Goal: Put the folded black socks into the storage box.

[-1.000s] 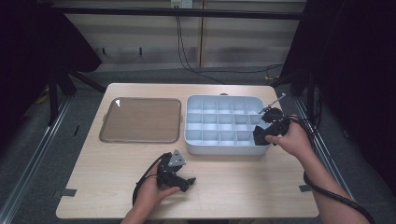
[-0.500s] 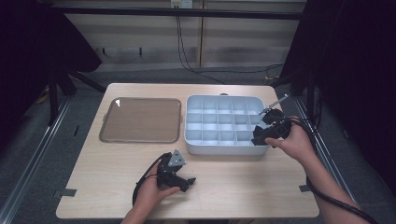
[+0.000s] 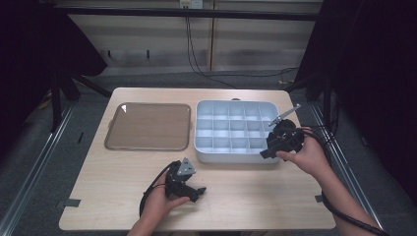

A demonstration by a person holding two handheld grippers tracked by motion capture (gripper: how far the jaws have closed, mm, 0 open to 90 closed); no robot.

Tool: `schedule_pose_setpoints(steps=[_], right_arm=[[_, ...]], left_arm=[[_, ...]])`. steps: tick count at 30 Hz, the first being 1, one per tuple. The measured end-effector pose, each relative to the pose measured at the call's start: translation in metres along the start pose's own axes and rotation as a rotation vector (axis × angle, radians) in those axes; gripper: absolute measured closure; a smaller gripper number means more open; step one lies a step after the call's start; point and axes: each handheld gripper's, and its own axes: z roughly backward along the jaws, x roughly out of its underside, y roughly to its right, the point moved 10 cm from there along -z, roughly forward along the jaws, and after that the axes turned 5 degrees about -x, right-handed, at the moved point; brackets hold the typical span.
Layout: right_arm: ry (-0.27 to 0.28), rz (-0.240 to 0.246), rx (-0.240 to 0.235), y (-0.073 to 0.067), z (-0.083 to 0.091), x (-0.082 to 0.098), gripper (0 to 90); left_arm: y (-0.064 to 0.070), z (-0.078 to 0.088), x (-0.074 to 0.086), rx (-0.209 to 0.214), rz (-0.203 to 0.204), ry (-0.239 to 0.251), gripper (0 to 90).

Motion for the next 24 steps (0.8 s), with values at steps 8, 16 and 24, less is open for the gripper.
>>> schedule_pose_setpoints(steps=[8, 16, 24], right_arm=[[-0.002, 0.031, -0.015, -0.012, -0.003, 0.003, 39.1], [0.019, 0.039, -0.039, -0.021, -0.01, 0.008, 38.2], [0.04, 0.047, -0.061, -0.03, -0.013, 0.008, 36.1]], left_arm=[[0.0, 0.0, 0.0, 0.0, -0.008, -0.005, 9.0], [0.0, 0.0, 0.0, 0.001, -0.008, -0.005, 9.0], [-0.001, 0.0, 0.001, 0.0, -0.008, -0.005, 8.9]])
